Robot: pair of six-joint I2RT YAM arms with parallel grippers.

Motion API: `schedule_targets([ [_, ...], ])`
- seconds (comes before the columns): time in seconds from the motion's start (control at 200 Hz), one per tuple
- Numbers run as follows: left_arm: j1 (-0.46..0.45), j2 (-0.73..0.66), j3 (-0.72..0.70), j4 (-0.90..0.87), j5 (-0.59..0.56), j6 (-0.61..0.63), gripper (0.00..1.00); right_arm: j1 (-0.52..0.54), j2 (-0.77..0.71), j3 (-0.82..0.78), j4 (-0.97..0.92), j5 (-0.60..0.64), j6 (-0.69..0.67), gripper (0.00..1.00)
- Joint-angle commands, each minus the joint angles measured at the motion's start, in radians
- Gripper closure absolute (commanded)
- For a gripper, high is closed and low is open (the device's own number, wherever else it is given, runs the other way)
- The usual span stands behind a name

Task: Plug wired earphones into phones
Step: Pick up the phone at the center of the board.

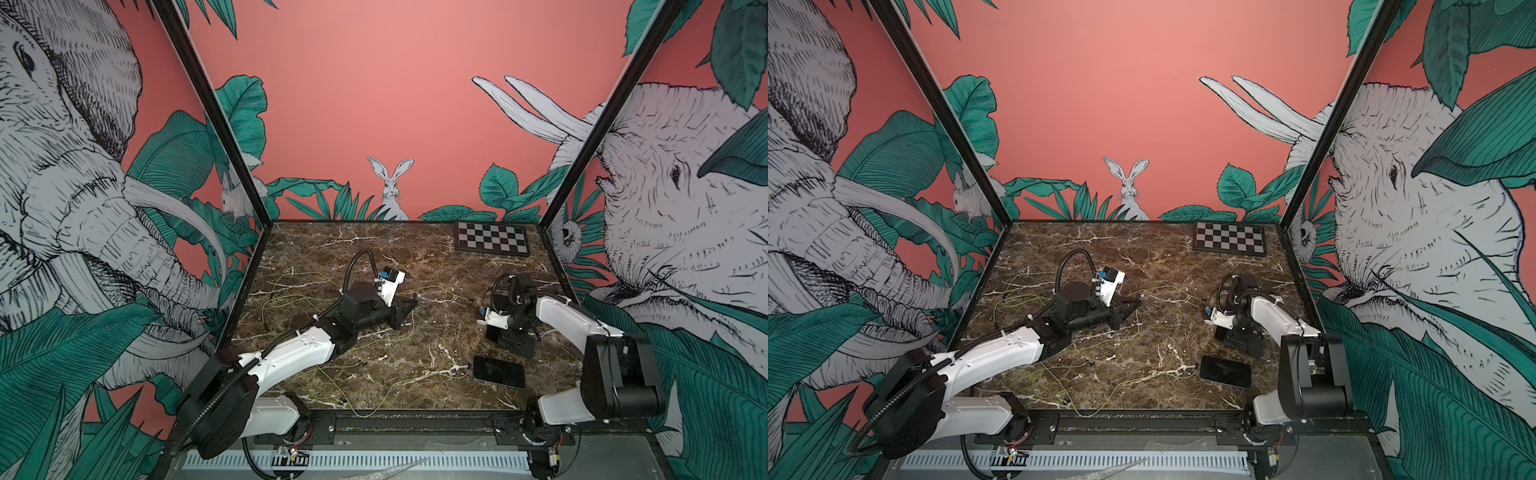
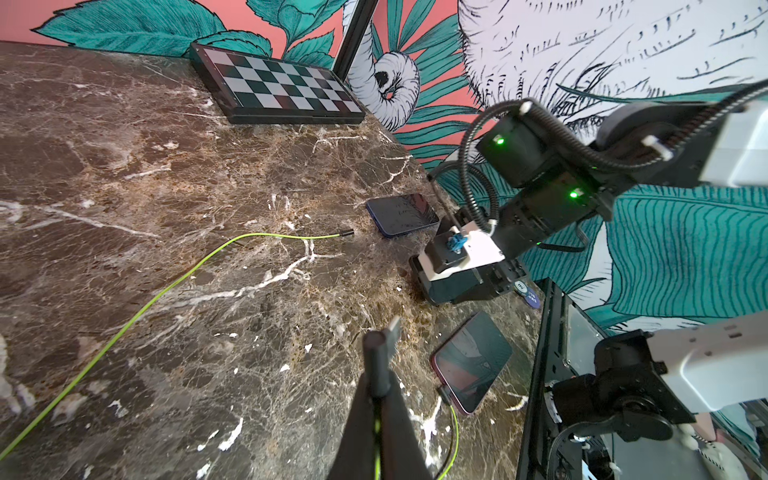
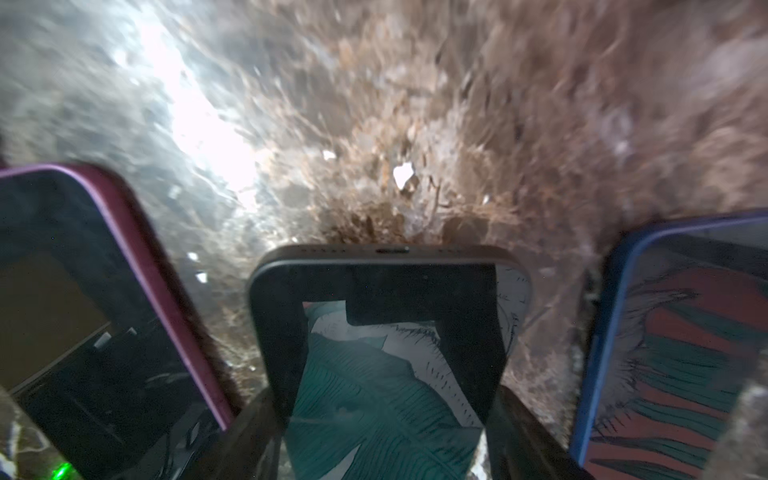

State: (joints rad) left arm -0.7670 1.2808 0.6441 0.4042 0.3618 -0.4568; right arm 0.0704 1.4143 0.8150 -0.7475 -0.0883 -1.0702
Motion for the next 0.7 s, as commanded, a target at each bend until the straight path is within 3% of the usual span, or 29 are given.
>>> schedule_targets([
  [0.0,-0.003,0.02,0.001,0.034,0.014,-0.034,1.0,0.007,-0.067,-0.013,-0.025,-0.069,0.008,0.38],
  [0.295,-0.003,0.116,0.042,0.138,0.085,-0.147,1.0,0.051,-0.262,-0.068,0.049,-0.181,0.047,0.38],
  [0.445,-0.017,0.151,0.091,0.103,0.114,-0.14,1.0,0.102,-0.316,-0.085,0.126,-0.206,0.074,0.38],
  [0.695,-0.106,0.228,0.193,0.008,0.069,-0.103,1.0,0.194,-0.349,-0.081,0.215,-0.202,0.085,0.39],
])
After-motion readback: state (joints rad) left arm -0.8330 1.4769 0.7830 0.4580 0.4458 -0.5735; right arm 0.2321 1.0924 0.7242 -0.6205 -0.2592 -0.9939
